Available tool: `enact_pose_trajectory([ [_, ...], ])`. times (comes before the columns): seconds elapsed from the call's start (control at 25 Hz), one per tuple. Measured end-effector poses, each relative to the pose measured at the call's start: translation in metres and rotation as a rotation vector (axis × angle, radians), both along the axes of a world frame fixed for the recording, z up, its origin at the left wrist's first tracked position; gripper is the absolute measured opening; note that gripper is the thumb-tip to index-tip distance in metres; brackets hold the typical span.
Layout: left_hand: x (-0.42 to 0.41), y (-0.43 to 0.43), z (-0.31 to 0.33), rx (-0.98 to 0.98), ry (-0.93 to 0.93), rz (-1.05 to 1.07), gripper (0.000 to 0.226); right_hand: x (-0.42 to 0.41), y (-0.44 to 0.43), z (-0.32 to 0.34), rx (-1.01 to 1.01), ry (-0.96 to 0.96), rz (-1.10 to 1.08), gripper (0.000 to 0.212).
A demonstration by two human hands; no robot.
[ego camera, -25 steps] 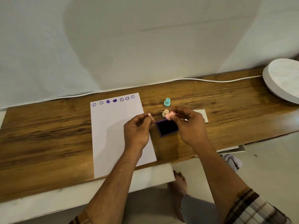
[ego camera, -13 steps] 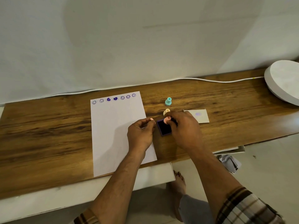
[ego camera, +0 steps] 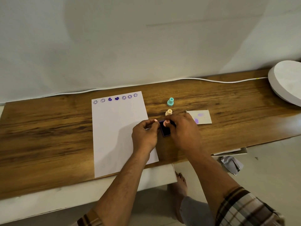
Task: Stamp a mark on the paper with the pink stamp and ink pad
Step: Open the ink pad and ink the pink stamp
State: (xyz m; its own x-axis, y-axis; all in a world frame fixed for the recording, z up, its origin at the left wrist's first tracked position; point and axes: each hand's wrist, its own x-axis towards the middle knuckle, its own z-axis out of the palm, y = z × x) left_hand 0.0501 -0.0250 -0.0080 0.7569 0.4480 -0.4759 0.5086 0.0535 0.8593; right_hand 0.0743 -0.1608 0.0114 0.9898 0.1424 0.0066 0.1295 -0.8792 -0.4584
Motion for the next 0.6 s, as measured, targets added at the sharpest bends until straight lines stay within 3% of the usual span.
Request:
enact_pose_trajectory([
  [0.28,-0.001,-0.001,0.001,0.010,0.009,-0.001,0.021,-0.003,0.010,-0.006,-0.002,-0.038,-0.056,0.020],
  [0.6,-0.002,-0.001,0.003,0.024,-0.001,-0.004,0.019,0.005,-0.003,-0.010,0.025,0.053,-0.011,0.027],
])
